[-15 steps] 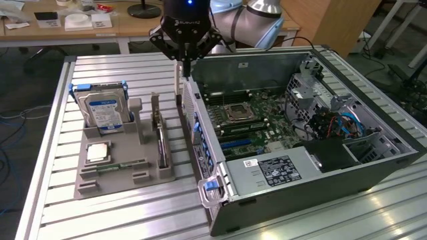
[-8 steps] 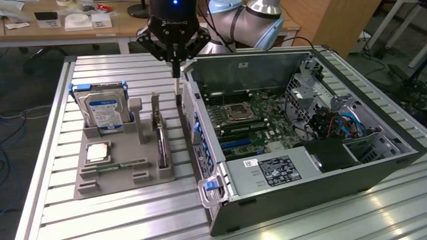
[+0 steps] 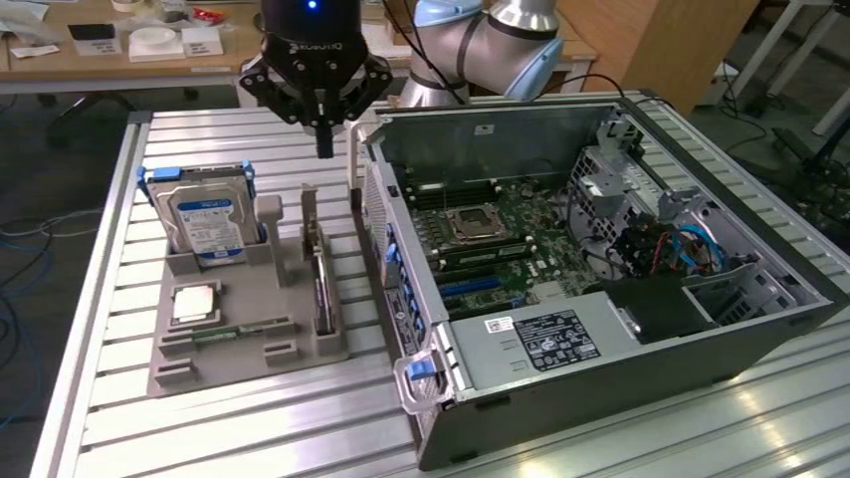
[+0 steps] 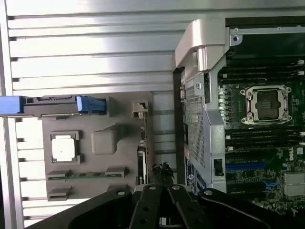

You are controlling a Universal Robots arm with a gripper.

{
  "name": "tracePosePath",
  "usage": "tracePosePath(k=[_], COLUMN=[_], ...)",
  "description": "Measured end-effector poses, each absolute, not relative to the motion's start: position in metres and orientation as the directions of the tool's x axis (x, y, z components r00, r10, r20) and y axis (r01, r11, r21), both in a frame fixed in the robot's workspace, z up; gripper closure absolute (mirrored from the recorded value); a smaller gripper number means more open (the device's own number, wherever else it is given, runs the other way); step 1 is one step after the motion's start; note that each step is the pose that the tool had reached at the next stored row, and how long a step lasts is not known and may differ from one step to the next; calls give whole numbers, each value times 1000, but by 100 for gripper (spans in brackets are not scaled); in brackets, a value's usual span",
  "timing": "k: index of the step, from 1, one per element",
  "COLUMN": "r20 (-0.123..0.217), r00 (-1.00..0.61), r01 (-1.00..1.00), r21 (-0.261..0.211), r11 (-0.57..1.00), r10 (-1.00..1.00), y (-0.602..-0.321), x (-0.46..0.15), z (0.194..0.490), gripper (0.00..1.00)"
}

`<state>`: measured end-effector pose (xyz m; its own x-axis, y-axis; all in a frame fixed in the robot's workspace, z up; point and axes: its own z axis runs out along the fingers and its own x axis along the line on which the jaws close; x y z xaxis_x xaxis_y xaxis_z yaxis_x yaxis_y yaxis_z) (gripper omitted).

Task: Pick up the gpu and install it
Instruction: 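Reach for the gpu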

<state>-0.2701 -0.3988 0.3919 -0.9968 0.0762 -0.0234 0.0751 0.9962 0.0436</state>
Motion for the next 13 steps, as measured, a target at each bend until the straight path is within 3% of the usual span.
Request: tracePosePath(k=[13], r20=[-23], r00=[-997], r01=[75], r21=[44], r11=[996], r10=[76], y=[-399], x=[-275], z=[392], gripper=[89])
